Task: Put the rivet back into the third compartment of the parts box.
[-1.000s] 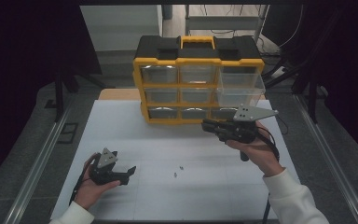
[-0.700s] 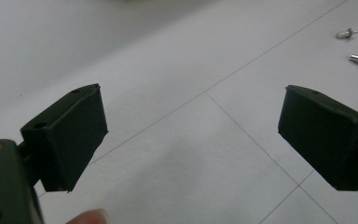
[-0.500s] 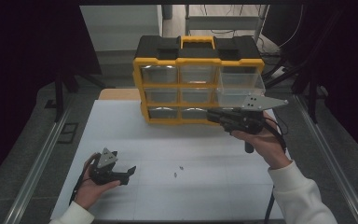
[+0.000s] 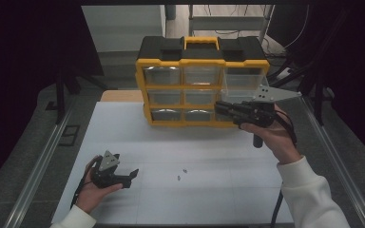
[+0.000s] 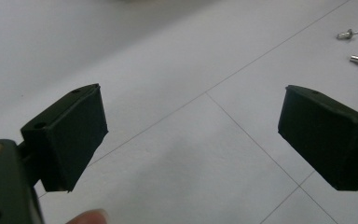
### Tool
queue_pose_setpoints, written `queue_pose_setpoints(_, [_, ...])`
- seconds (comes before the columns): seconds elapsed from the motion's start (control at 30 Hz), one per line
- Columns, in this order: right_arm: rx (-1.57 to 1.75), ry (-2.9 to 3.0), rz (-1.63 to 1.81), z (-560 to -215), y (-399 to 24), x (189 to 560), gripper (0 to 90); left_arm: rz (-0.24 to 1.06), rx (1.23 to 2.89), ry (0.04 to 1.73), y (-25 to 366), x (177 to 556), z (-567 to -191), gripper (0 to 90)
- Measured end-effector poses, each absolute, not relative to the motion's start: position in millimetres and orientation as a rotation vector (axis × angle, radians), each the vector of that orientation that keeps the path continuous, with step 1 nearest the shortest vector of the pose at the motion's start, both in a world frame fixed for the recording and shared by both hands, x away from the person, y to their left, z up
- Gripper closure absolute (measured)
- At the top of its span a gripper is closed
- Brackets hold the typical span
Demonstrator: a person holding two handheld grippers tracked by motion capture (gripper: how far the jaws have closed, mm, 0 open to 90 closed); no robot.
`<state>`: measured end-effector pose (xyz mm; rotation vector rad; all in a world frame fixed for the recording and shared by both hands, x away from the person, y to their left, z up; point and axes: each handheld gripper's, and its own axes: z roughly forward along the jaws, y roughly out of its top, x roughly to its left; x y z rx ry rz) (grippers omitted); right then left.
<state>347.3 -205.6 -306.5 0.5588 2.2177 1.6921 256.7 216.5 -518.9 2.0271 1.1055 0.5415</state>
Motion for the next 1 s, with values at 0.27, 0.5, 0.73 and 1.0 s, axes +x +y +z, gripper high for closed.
queue_pose_setpoints(0.27, [0.574, 2.196, 1.684, -298.9, -209.9, 351.8, 83.1, 0.54, 2.027, 1.105, 216.4, 256.6, -518.9, 8.3])
queue_pose_setpoints(0.5, [0.588, 2.174, 1.68, -291.7, -214.5, 355.0, 83.1, 0.539, 2.029, 1.105, 216.2, 256.7, -519.0, 8.2])
queue_pose_setpoints(0.73, [0.606, 2.146, 1.669, -283.5, -219.4, 360.5, 83.1, 0.539, 2.03, 1.105, 216.2, 256.7, -519.0, 8.2])
queue_pose_setpoints(1.0, [0.631, 2.132, 1.663, -277.7, -223.8, 367.5, 83.1, 0.538, 2.03, 1.105, 216.2, 256.7, -519.0, 8.2])
